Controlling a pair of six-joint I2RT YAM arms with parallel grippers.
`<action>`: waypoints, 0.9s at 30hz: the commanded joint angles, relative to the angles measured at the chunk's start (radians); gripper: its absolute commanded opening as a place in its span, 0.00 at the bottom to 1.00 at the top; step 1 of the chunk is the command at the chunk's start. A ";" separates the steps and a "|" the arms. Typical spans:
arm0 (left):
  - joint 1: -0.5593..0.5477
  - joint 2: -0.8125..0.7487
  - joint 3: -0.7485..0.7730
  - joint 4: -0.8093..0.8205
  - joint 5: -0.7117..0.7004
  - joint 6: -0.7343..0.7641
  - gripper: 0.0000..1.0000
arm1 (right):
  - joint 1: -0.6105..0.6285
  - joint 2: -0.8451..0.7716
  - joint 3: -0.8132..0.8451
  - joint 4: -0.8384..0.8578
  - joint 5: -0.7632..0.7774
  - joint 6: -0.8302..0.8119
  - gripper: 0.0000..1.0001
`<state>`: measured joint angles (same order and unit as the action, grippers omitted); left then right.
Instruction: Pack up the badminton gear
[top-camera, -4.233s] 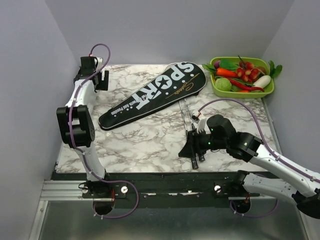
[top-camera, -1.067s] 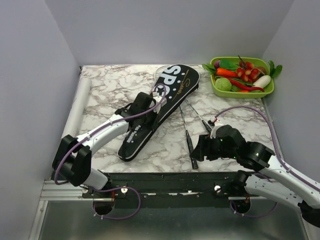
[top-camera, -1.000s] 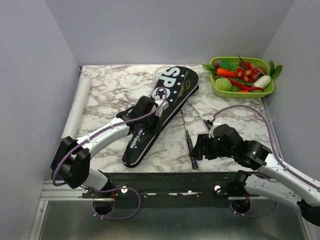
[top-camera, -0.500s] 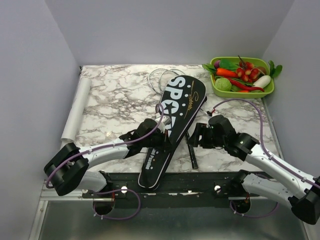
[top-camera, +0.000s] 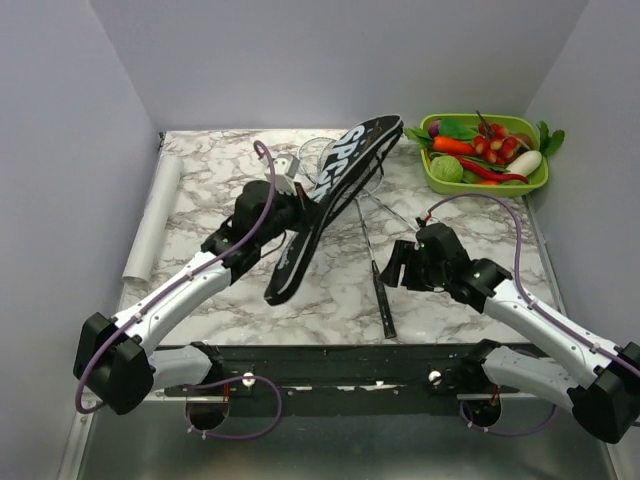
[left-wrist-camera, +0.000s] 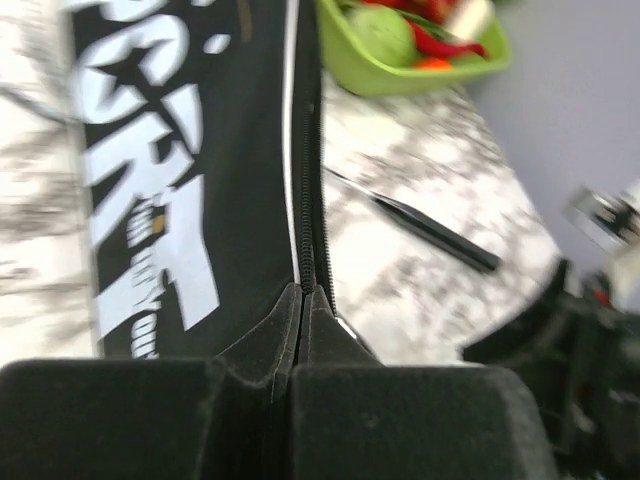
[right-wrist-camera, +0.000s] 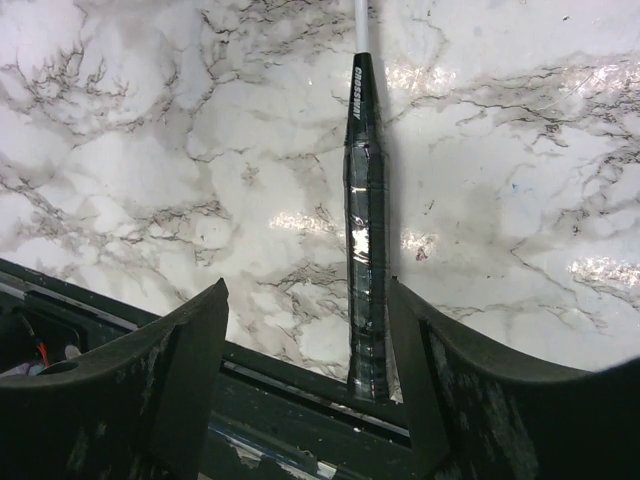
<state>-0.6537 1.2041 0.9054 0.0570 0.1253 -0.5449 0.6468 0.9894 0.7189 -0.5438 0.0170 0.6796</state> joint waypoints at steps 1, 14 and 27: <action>0.112 -0.038 0.046 -0.137 -0.154 0.097 0.00 | -0.003 0.003 0.021 0.030 0.001 -0.022 0.73; 0.095 -0.331 -0.076 -0.327 -0.475 0.102 0.00 | -0.006 0.051 0.004 0.073 -0.051 -0.049 0.73; 0.009 -0.204 -0.221 -0.208 -0.506 0.008 0.00 | -0.007 0.118 0.007 0.123 -0.078 -0.045 0.73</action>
<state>-0.6140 0.9340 0.7448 -0.2512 -0.3378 -0.4847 0.6464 1.1038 0.7189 -0.4541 -0.0551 0.6460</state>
